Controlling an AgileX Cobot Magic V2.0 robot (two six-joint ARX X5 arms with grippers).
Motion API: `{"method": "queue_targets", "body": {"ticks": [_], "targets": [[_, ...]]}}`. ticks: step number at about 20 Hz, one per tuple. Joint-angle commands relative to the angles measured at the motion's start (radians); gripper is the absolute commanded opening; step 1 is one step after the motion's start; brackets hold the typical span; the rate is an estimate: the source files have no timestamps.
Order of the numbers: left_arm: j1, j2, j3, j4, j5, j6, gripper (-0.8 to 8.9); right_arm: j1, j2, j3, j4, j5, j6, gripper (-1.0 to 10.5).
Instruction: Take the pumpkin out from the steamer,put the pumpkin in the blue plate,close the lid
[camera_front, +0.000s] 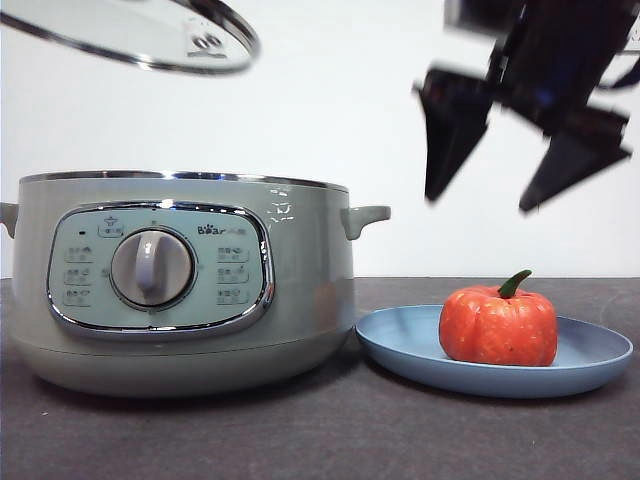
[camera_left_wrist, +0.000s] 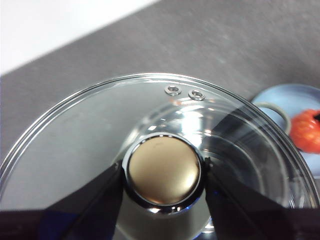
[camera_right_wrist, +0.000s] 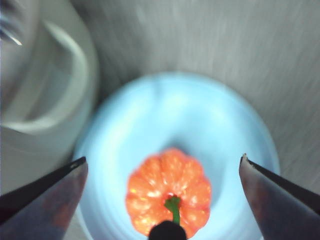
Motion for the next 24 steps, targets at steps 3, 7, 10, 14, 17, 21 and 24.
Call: {"method": "queue_targets", "body": {"ticks": [3,7,10,14,17,21,24], "targets": [[-0.001,0.100,0.015,0.098,0.109,-0.014,-0.09,-0.015,-0.145,-0.004,0.011,0.007,0.002,5.0],[-0.002,0.209,0.015,0.108,0.132,-0.016,-0.09,-0.040,-0.242,-0.004,0.010,0.044,0.002,5.0],[-0.003,0.278,0.015,0.106,0.135,-0.016,-0.09,-0.053,-0.292,-0.004,0.001,0.103,0.002,5.0],[-0.020,0.319,0.014,0.097,0.146,-0.016,-0.09,-0.070,-0.324,-0.004,-0.015,0.109,0.001,5.0],[-0.020,0.327,0.013,0.085,0.154,-0.015,-0.09,-0.072,-0.326,-0.004,-0.027,0.109,0.002,5.0],[-0.020,0.327,0.013,0.057,0.154,-0.010,-0.09,-0.072,-0.326,-0.004,-0.029,0.109,0.002,5.0],[-0.020,0.327,0.011,0.045,0.155,0.003,-0.01,-0.072,-0.326,-0.004,-0.029,0.109,0.002,5.0]]}}
